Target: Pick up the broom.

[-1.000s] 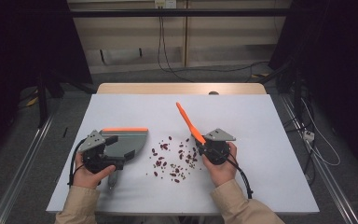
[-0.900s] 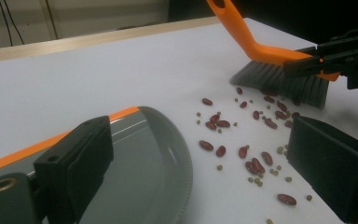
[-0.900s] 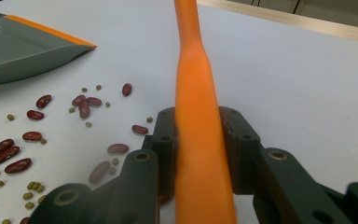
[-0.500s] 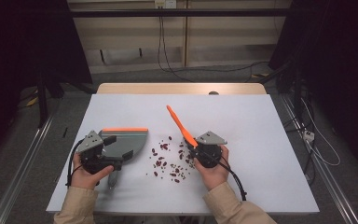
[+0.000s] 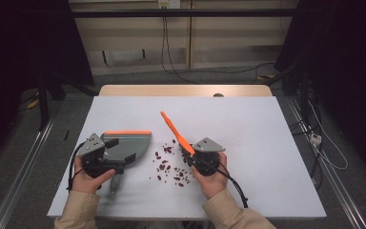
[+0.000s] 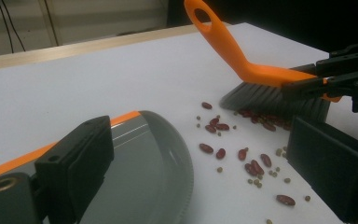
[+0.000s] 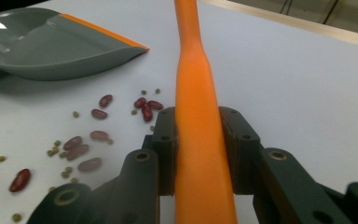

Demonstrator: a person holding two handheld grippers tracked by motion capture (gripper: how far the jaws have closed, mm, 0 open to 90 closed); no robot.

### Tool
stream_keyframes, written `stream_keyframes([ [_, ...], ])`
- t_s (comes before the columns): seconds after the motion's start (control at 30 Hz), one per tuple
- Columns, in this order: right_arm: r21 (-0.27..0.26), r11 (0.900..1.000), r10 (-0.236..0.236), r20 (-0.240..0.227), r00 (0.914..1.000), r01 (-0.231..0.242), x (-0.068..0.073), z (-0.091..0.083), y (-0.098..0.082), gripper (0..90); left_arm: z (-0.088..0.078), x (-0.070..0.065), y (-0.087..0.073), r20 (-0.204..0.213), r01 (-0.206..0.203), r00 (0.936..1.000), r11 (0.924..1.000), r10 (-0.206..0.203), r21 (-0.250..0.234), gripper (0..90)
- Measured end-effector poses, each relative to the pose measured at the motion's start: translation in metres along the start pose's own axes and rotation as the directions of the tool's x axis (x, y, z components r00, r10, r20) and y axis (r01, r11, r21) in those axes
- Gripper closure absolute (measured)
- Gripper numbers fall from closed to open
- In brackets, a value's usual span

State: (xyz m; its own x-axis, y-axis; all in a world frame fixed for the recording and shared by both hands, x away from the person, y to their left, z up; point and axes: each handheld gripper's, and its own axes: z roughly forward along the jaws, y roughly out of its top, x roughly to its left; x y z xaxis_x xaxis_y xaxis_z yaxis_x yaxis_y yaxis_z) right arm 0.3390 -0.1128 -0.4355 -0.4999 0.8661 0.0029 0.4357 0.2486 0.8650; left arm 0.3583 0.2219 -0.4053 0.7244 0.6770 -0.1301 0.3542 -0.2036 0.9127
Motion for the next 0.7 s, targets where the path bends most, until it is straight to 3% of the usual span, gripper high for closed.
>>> stream_keyframes([
  [0.3,-0.013,0.999,-0.031,-0.022,0.9993,0.031,0.002,-0.001,0.001,70.7,-0.001,0.0,0.0,-0.003,-0.001,1.0,1.0,0.001,0.0,7.5],
  [0.7,-0.076,0.997,-0.001,-0.058,0.9983,-0.003,-0.026,-0.011,0.016,70.8,-0.001,0.0,-0.002,0.001,-0.001,1.0,1.0,0.001,0.007,7.2],
])
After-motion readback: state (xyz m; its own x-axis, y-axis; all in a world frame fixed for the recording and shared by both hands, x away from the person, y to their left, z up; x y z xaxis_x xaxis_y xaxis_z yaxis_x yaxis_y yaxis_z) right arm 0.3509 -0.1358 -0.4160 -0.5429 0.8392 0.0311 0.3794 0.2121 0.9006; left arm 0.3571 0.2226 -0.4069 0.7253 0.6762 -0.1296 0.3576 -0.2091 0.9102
